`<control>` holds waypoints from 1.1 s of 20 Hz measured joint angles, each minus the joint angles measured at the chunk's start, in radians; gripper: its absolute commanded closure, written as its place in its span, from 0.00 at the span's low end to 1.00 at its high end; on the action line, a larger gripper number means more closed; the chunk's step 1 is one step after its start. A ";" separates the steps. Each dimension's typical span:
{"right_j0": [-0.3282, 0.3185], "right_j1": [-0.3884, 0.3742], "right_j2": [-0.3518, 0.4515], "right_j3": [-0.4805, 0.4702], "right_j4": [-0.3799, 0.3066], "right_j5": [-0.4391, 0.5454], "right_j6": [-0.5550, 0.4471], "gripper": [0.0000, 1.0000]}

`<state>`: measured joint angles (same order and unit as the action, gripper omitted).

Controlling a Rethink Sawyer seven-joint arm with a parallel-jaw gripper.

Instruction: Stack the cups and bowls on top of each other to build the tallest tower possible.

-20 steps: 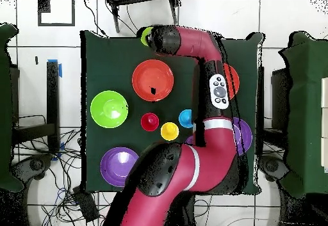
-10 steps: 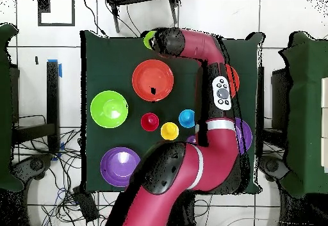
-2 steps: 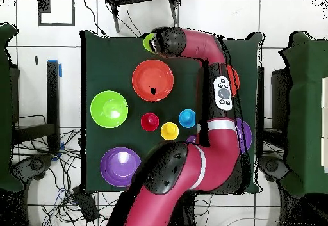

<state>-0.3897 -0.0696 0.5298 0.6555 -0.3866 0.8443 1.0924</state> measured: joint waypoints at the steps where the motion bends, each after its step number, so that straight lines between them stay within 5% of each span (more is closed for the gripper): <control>1: -0.003 0.000 0.001 0.000 0.000 0.001 0.000 1.00; 11: -0.052 0.000 0.009 0.000 0.000 0.001 -0.011 1.00; 22: -0.106 0.002 0.032 0.008 0.000 0.001 -0.152 1.00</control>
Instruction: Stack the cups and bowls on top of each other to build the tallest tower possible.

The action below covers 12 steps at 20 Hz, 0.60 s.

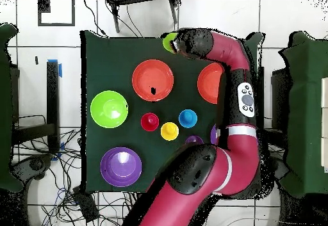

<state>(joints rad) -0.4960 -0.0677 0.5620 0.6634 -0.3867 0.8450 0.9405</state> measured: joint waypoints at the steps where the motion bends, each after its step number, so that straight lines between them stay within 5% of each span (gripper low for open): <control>1: -0.013 0.000 0.000 0.012 0.002 0.000 -0.015 1.00; 12: -0.063 -0.003 0.005 0.062 0.026 0.004 -0.017 1.00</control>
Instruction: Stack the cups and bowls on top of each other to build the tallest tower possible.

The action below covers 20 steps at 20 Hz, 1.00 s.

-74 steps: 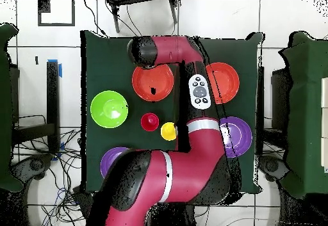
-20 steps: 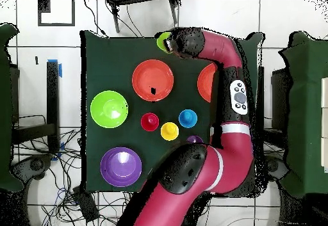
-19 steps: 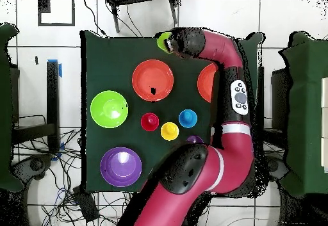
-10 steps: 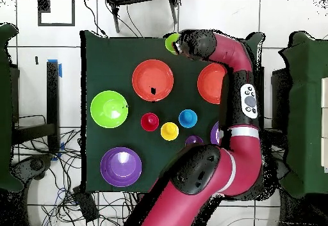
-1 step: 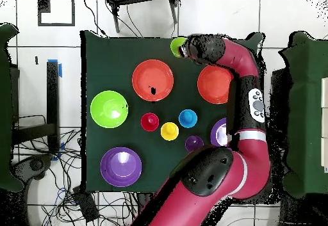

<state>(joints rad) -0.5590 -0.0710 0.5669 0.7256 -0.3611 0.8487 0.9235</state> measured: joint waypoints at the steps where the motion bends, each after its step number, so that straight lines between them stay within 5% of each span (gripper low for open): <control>1: 0.000 0.000 0.000 0.000 0.002 0.002 0.000 1.00; 20: -0.004 -0.006 0.000 0.029 0.030 0.038 0.000 1.00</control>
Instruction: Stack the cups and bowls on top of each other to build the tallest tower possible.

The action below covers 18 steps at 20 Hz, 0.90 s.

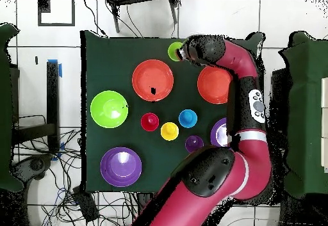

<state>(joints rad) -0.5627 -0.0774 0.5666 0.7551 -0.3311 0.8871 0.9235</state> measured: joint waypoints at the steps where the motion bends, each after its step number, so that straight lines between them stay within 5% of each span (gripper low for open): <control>1: 0.000 -0.002 0.000 0.004 0.000 0.000 0.000 1.00; 18: -0.001 -0.016 0.000 0.042 0.001 0.010 0.000 1.00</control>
<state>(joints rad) -0.5634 -0.0931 0.5666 0.7966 -0.3303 0.8968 0.9235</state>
